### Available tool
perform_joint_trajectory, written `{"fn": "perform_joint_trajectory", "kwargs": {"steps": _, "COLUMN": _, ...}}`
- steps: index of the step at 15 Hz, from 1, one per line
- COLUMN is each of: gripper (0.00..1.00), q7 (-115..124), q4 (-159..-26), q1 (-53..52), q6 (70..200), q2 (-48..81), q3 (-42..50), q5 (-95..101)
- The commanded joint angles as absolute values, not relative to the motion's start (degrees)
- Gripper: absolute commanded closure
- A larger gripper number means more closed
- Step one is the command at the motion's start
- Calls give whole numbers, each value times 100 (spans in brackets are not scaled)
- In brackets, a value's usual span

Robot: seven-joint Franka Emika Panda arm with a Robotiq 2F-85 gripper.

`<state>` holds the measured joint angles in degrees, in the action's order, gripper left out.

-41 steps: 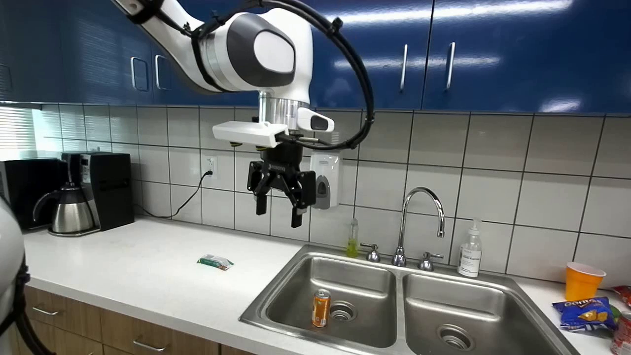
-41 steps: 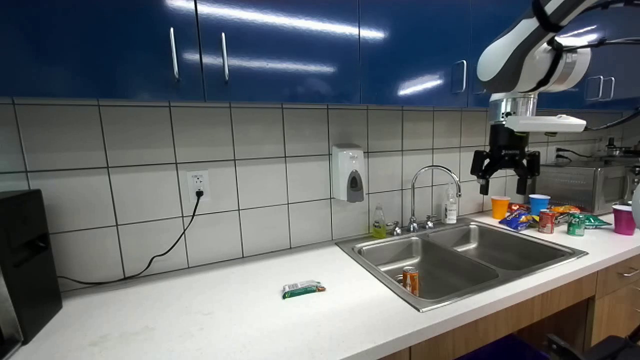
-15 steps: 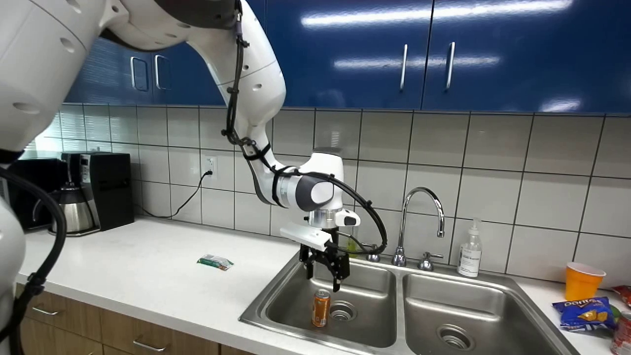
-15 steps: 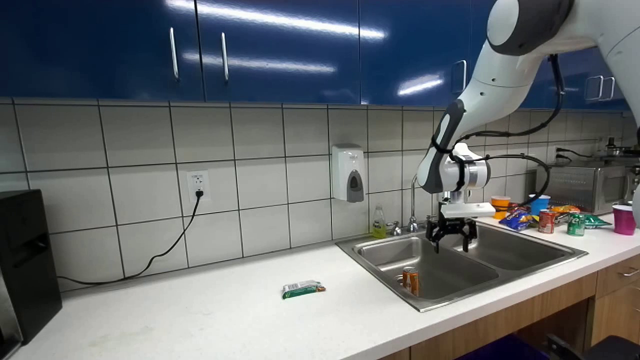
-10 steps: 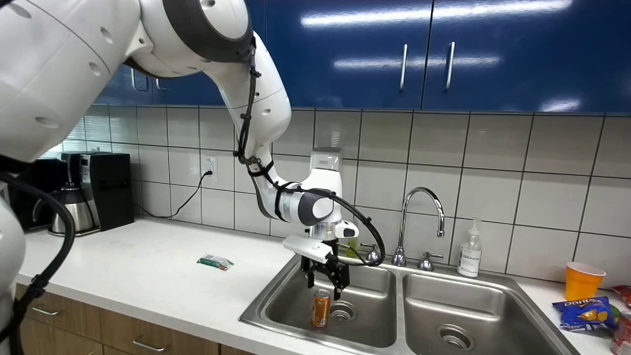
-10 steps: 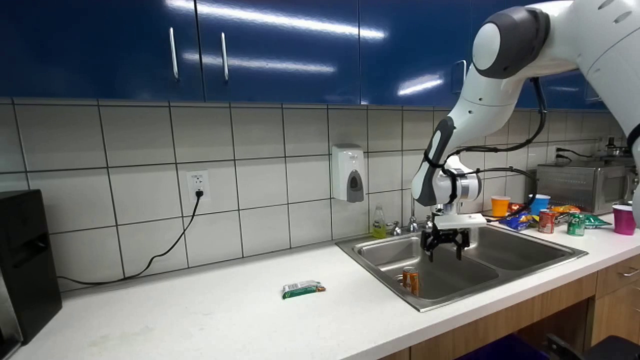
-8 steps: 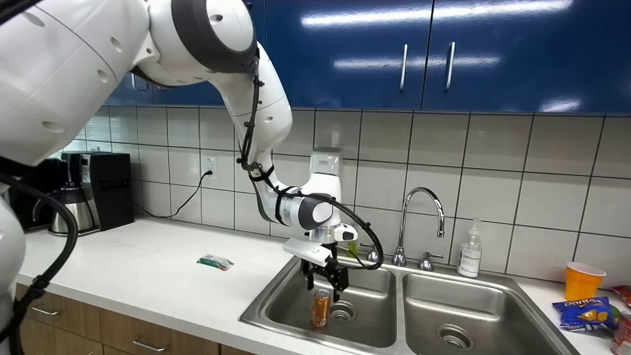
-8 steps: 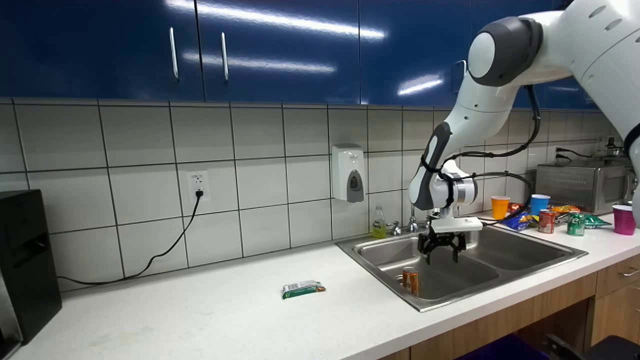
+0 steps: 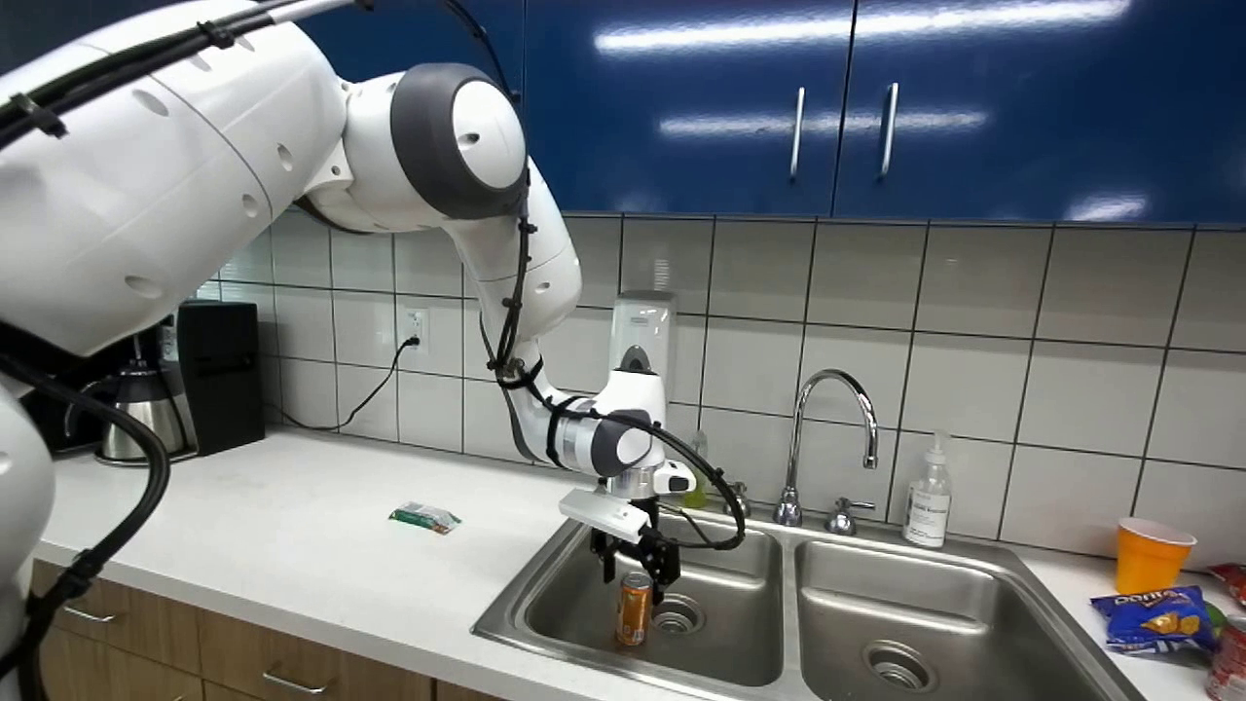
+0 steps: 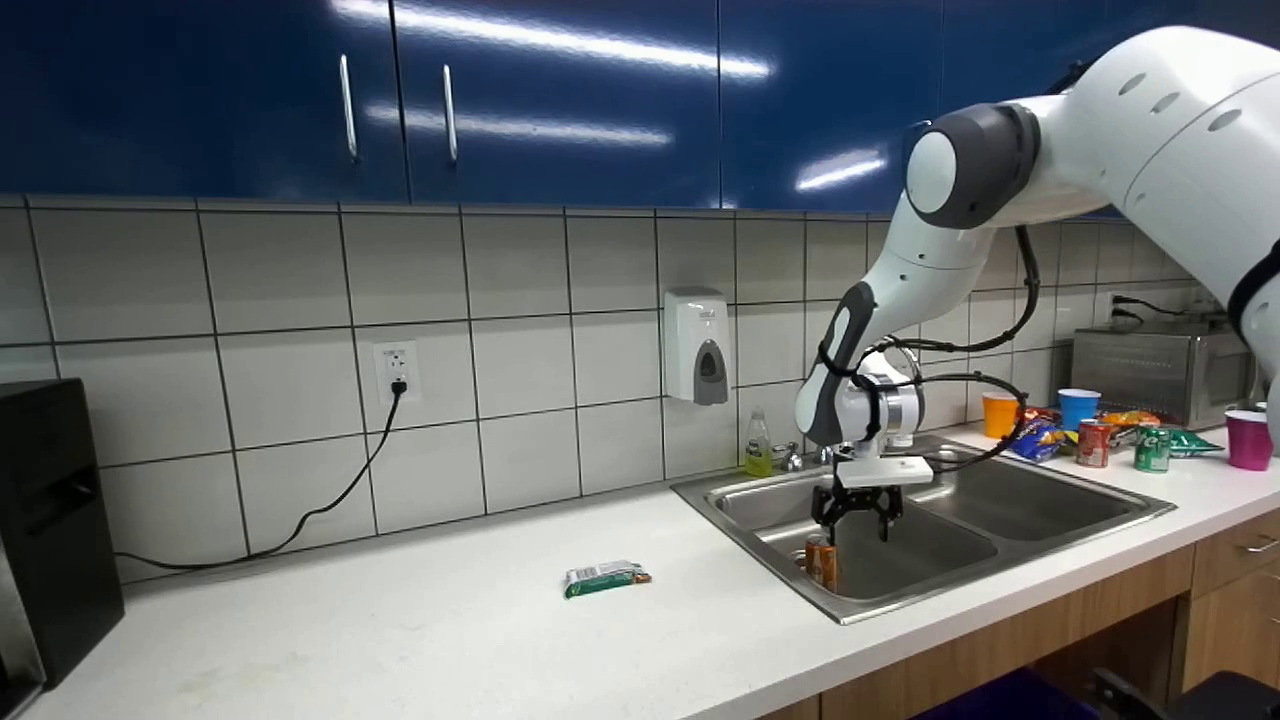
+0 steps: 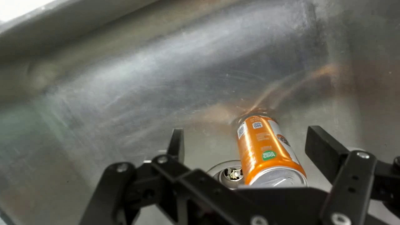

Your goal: Remove the orange can from the sink and put it on the counter

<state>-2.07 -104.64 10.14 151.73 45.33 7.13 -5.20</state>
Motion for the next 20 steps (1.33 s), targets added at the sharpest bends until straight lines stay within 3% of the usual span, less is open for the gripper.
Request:
{"fn": "perform_joint_trajectory", "kwargs": {"steps": 1, "gripper": 0, "q7": 2, "q4": -9877, "q1": 996, "q6": 15113, "q2": 4965, "q3": 657, "q5": -474}}
{"fn": "perform_joint_trajectory", "kwargs": {"steps": 20, "gripper": 0, "q7": 289, "q4": -8439, "q1": 838, "q6": 14981, "q2": 6037, "q3": 701, "q5": -439}}
